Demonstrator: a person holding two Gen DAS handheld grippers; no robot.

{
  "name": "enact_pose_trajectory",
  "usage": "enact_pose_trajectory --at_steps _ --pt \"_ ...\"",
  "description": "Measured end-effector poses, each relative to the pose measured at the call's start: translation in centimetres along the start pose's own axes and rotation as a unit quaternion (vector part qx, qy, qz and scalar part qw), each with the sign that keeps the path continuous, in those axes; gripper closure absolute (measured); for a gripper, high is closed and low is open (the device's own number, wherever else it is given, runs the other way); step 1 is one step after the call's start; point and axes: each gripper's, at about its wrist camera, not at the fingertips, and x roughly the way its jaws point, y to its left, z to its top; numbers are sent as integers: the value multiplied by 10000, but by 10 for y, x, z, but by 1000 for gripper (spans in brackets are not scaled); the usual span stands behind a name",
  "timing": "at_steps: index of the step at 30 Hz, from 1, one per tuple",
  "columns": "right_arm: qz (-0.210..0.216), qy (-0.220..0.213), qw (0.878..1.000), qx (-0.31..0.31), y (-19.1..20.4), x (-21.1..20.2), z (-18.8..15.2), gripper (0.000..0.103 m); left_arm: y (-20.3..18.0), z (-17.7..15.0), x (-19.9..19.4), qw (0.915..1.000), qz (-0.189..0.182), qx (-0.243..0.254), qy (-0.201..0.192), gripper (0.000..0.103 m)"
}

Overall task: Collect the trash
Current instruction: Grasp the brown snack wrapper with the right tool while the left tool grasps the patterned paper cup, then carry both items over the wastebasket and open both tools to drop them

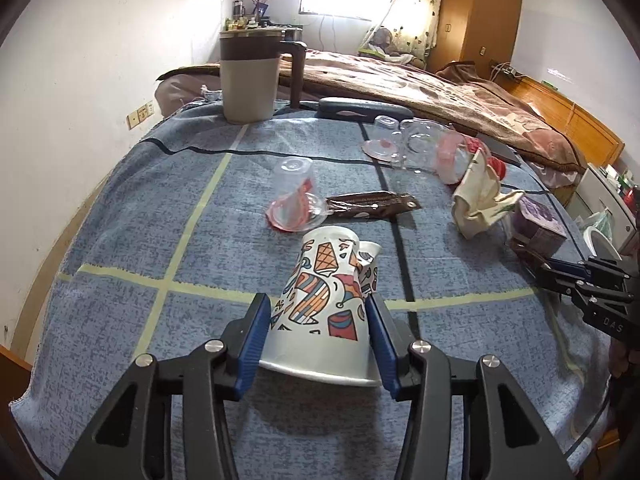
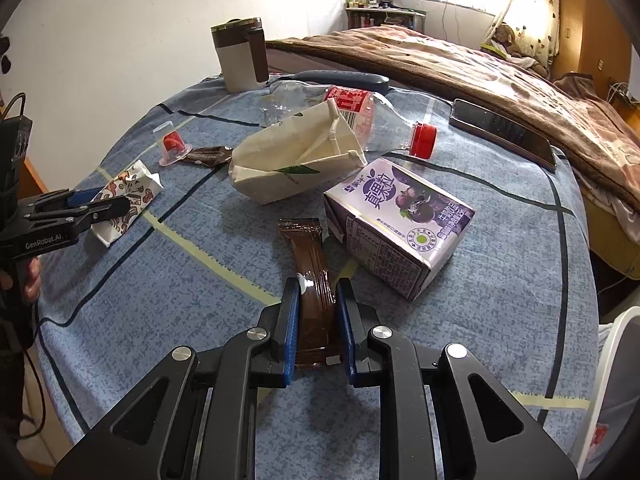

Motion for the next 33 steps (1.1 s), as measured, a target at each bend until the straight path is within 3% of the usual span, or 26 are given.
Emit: enact_pose_trajectory --at_steps 17,33 --pt "82 -261 9994 216 -3 -18 -3 83 -18 -2 -16 9999 -72 94 -126 57" --pt "-48 -722 9962 484 -25 -62 -17 83 -77 1 -41 9972 -413 488 -379 57"
